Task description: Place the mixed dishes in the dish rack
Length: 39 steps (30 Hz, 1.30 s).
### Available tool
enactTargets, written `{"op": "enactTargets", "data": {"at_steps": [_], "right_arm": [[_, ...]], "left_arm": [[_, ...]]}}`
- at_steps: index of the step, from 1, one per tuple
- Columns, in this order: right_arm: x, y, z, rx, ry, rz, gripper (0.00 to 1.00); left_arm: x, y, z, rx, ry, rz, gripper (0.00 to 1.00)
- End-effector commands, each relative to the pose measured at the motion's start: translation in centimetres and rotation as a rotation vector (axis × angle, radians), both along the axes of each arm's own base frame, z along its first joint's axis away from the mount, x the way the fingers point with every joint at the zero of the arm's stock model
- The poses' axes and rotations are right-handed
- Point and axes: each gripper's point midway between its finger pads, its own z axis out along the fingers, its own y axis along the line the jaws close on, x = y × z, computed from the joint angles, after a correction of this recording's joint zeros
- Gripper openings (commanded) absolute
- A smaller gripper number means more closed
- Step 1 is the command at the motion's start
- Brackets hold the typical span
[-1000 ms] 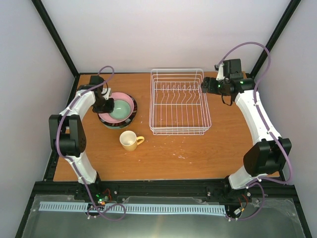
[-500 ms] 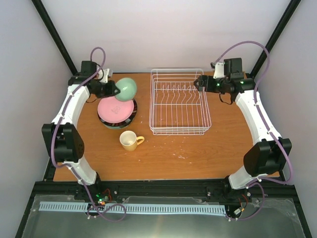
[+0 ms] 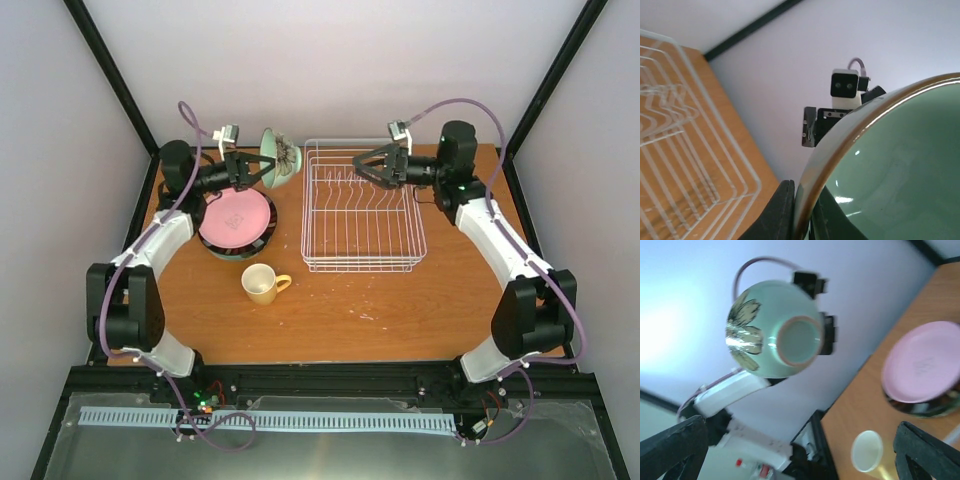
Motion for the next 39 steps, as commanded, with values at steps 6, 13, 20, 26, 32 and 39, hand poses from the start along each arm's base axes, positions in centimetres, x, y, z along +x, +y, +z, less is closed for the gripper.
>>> {"op": "enactTargets", "data": {"at_steps": [6,13,20,26,32,39], "right_arm": [[-5.1,5.3,4.3,0.137,0.011,0.283,1.00],[-6.6,4.6,6.4,0.308,0.051,0.352,0.98],[-6.2,4.7,6.6,0.339,0.049,0.383,0.91],[-6.3,4.7,6.6,0.330,0.049,0.386,0.90],[-6.4,4.9,6.2,0.307,0.052,0.391,0.88],[-6.3,5.4,5.6,0.277,0.056,0.398,0.86]], "left_arm": [[-5.6,-5.8,5.9,-0.273,-0.191,-0.240,0.01],[-5.8,-7.0,6.1,-0.373,-0.206,-0.276,0.01],[-5.4,-7.0,6.4,-0.374,-0.213,-0.269,0.01],[-4.4,-7.5,5.9,-0.360,-0.187,-0.271,0.01],[-3.6,-7.8,5.1,-0.350,-0.154,-0.263,0.01],[-2.8,-8.6,4.3,-0.287,-0.115,-0.251,0.01]]}}
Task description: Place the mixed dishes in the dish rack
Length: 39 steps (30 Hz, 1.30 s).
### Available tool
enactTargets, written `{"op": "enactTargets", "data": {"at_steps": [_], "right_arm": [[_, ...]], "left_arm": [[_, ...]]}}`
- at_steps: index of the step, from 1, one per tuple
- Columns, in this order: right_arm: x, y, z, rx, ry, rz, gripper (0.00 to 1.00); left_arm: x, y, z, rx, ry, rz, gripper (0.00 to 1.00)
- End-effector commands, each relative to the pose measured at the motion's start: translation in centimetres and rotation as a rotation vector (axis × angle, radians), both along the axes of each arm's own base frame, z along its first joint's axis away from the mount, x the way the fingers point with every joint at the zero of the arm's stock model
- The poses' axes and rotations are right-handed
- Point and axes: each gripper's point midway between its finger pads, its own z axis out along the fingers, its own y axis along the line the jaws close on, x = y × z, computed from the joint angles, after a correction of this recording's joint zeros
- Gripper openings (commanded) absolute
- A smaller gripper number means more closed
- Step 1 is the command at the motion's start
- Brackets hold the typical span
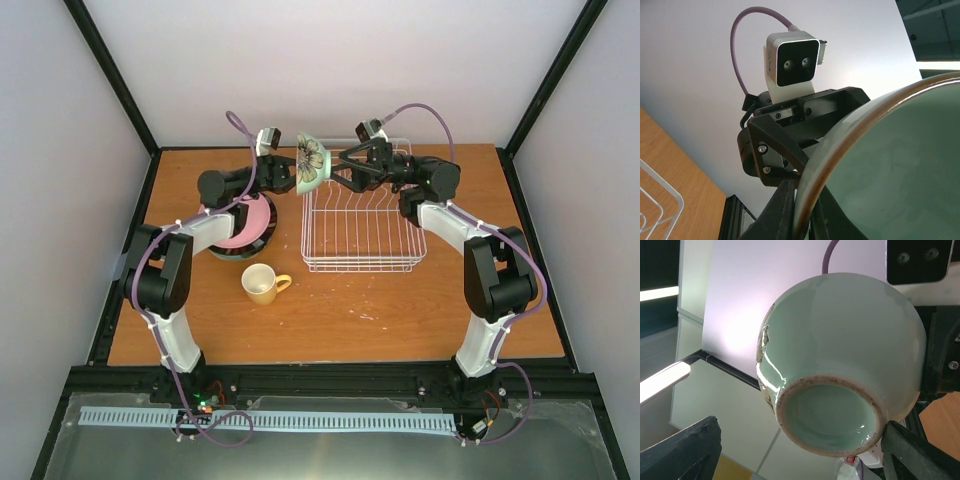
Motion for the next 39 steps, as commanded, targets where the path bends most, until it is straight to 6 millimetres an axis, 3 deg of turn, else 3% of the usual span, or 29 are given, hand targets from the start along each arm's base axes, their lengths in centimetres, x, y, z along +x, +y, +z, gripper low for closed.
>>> {"op": "enactTargets", "data": {"at_steps": [1,15,23,30,39], "right_arm": [[-2.1,0.0,1.4,0.015,-0.100,0.035,0.85],[-1.7,1.0,0.8,0.003,-0.089,0.047,0.79],[-1.0,1.0,0.4,-0.024,-0.111,0.042,0.79],[0.3,-0.1,-0.6,-0.039,-0.097,0.007,0.78],[0.4,-0.4,0.2,-0.033,-0.097,0.001,0.75]], "left_arm": [[0.3,-0.3,2.3,-0.003,-0.075,0.036,0.01],[0.3,-1.5,1.4,0.074,-0.049,0.042,0.01],[-1.4,-1.8,1.6,0.081,-0.081,-0.004,0.00],[-4.0,-1.4,2.3,0.086,-0.154,-0.067,0.01],[-3.1,-1.7,1.7,0.111,-0.135,-0.063,0.01]]}}
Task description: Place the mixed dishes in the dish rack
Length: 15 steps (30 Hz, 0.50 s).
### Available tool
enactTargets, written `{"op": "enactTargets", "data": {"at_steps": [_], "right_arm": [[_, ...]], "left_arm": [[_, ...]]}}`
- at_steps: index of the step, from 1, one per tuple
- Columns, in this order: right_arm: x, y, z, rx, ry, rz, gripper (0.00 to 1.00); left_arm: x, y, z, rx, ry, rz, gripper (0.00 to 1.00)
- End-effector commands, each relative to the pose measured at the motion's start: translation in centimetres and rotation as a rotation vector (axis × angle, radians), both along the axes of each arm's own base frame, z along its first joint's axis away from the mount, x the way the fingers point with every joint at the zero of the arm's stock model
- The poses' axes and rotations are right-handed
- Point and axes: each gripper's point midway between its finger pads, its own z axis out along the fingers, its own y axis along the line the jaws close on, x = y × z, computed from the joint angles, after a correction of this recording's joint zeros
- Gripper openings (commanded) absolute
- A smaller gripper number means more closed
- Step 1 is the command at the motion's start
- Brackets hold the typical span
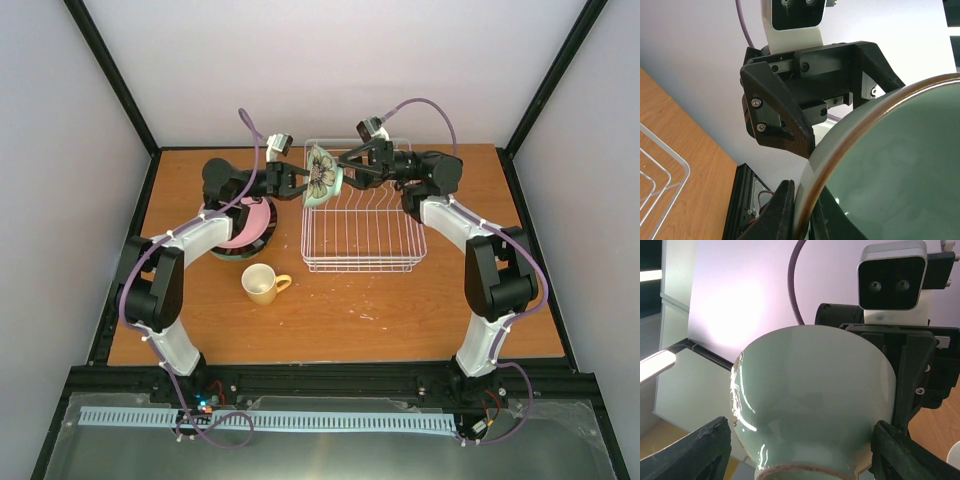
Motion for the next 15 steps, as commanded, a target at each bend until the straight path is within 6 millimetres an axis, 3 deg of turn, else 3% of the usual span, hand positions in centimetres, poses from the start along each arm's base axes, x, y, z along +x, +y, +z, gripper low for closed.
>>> {"op": "enactTargets", "data": {"at_steps": [1,11,15], "right_arm": [[-0.2,-0.1,0.9,0.023,-0.041,-0.006,0.75],[-1.6,-0.4,0.3,0.008,-0.030,0.001,0.75],[-1.6,-0.5,0.5,0.008,-0.038,0.000,0.68]], "left_arm": [[-0.3,0.0,2.3,-0.026,-0.093,0.010,0.01],[1.7,-0.6,2.3,-0.034,-0.096,0.013,0.01],[1.6,-0.6,2.2,-0.034,-0.092,0.011,0.00]]}}
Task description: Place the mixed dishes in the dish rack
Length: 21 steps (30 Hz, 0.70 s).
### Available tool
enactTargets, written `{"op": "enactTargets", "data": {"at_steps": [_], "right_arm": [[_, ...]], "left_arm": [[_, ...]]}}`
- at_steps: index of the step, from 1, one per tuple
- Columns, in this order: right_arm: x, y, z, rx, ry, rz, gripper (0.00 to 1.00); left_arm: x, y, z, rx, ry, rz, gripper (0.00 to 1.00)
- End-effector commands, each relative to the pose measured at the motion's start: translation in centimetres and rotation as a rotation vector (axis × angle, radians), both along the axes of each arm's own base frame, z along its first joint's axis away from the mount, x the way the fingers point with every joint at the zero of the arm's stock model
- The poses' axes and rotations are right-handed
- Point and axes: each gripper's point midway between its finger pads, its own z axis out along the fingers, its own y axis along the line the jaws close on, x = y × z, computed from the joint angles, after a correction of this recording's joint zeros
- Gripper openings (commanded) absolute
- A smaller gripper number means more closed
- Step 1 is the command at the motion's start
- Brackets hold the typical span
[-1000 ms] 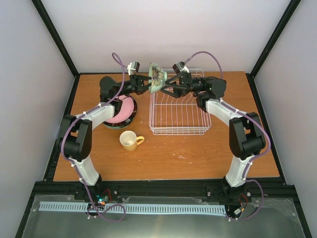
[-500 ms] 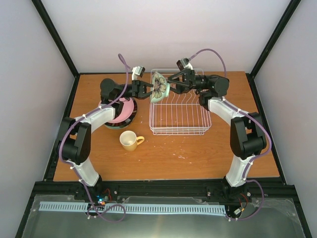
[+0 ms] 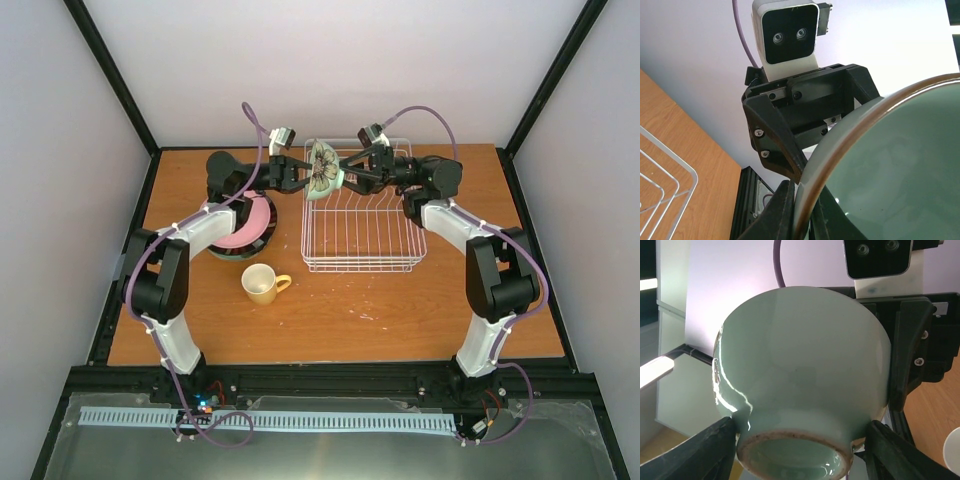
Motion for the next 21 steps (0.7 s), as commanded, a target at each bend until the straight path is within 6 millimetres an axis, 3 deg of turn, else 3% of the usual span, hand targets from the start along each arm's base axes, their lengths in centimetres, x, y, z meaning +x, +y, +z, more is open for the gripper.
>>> {"op": "enactTargets", "data": {"at_steps": [1,11,15,21], "right_arm": [[-1.6,-0.2,1.9,0.023,-0.082,0.008,0.66],[-1.8,0.2,2.1,0.025,-0.077,0.020,0.63],[-2.1,0.4,2.2,0.023,-0.082,0.028,0.45],[-2.2,0.3,2.3,0.024,-0.085,0.028,0.28]], "left_arm": [[0.0,0.0,2.2,-0.038,-0.074,0.016,0.00],[0.3,0.0,1.5,-0.028,-0.049,0.046,0.01],[0.7,-0.2,1.5,-0.025,-0.050,0.045,0.01],[1.2,-0.3,1.1,-0.022,-0.044,0.052,0.01]]}}
